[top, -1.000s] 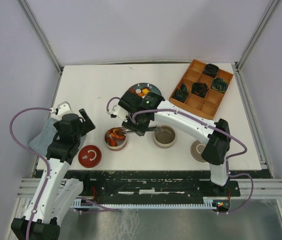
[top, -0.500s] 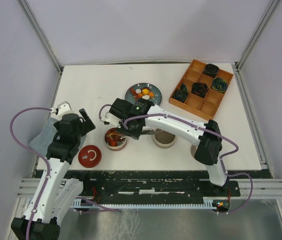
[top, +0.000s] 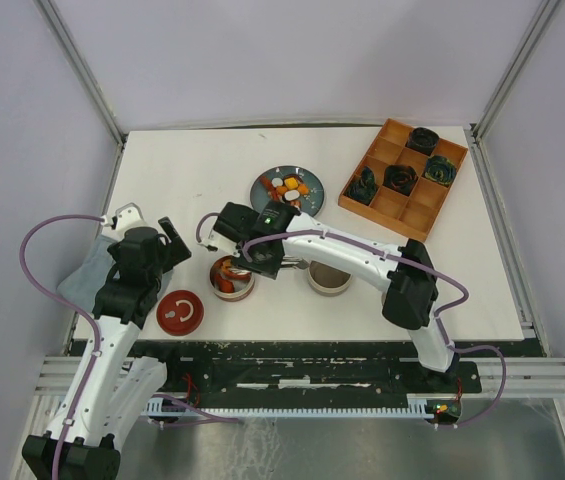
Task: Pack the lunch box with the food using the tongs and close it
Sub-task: Place the fake food in the packing box.
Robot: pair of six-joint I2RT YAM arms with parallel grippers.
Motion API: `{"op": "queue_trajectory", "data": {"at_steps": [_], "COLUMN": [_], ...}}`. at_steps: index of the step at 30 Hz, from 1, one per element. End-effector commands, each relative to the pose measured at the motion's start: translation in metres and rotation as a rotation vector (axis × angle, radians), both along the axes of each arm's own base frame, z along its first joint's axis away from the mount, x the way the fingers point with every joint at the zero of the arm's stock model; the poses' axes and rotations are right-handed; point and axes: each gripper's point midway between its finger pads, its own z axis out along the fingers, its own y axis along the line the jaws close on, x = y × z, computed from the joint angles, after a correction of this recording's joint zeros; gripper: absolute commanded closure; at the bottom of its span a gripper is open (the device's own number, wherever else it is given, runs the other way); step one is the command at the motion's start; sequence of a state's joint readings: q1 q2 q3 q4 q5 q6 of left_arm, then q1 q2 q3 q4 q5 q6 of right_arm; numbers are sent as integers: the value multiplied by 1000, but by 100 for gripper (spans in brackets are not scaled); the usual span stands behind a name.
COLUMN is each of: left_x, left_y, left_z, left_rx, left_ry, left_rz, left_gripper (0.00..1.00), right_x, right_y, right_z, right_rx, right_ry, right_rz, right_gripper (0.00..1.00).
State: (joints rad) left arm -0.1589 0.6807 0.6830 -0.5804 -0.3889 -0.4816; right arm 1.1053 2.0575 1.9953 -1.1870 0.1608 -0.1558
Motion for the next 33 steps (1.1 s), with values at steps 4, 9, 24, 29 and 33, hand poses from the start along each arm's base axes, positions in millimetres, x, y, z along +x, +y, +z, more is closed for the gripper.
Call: {"op": "queue_trajectory", "data": {"at_steps": [4, 9, 24, 29, 33], "left_x": [6, 6, 6, 6, 6], "left_y": [0, 0, -1, 0, 0], "left_z": [12, 12, 12, 12, 12], "left_rx": [-7, -7, -8, -7, -7], "left_ry": [-53, -51, -52, -51, -52], "left_rz": [7, 5, 2, 4, 5], "left_gripper": [0, 0, 0, 0, 0], "right_x": [9, 9, 4, 8, 23], "right_y": [8, 10, 16, 15, 5], "right_z": [11, 17, 49, 59, 83], "right_rx": [19, 35, 169, 196, 257], "right_ry": [-63, -69, -89, -116, -177], "right_rz": [8, 9, -1, -36, -129], "right_gripper": [52, 50, 51, 51, 51]}}
